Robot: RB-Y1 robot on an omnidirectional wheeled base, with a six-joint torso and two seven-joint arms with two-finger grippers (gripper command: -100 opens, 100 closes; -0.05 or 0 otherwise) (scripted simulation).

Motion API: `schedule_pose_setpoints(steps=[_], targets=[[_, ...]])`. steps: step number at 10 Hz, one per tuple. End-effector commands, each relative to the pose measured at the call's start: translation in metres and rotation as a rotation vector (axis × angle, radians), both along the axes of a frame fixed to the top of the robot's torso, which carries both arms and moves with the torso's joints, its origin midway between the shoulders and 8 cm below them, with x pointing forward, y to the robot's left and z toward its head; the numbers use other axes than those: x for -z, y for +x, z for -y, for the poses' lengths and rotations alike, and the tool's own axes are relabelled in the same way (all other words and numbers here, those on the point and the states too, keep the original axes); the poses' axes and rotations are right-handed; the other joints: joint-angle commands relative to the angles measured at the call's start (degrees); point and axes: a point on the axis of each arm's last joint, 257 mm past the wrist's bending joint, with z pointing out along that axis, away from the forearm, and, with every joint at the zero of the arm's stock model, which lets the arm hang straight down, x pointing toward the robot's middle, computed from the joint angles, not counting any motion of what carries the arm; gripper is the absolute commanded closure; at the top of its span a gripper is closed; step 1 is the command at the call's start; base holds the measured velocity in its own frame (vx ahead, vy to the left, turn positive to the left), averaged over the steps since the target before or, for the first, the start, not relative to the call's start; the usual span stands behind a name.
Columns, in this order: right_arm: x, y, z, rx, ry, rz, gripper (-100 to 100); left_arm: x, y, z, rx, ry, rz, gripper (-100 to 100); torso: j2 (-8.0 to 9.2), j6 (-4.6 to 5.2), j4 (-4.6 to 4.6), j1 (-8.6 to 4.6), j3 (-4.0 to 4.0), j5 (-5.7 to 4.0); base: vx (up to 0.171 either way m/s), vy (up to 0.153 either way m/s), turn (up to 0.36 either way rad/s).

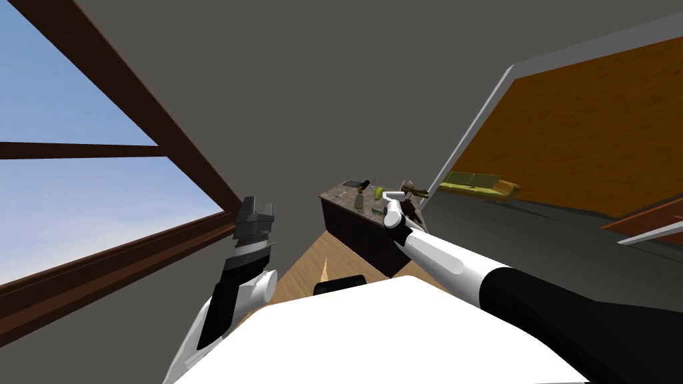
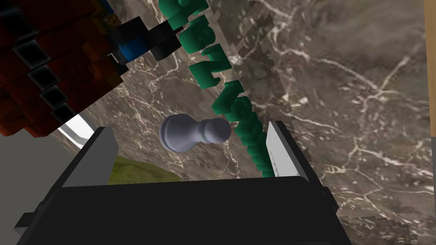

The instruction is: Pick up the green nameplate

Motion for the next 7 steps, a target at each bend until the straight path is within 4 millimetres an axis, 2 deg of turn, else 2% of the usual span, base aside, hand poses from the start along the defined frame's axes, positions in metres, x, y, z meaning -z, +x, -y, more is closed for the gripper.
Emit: schedule_pose_setpoints(steps=[1,5,6,7], targets=[[0.0000,0.0000,0.0000,0.000,0.000,0.000,100,0.0000,0.0000,0.0000,0.000,0.000,0.000,0,0.00,0.00,0.00,0.00,0.00,0.00,0.000,-0.009,-0.002],[-0.0014,0.0005,0.0011,0.001,-0.002,0.003,100,0.0000,0.0000,0.0000,0.000,0.000,0.000,0,-0.04,-0.03,-0.05,0.17,-0.04,0.01,0.000,0.000,0.000],[-0.0016,0.0006,0.0013,0.001,-0.003,0.004,0,0.0000,0.0000,0.0000,0.000,0.000,0.000,0,-0.05,-0.03,-0.05,0.17,-0.05,0.01,0.000,0.000,0.000],[-0.0087,0.0000,0.0064,-0.007,0.001,-0.001,100,0.0000,0.0000,0.0000,0.000,0.000,0.000,0,-0.05,-0.03,-0.05,0.17,-0.05,0.01,-0.011,0.067,-0.065]])
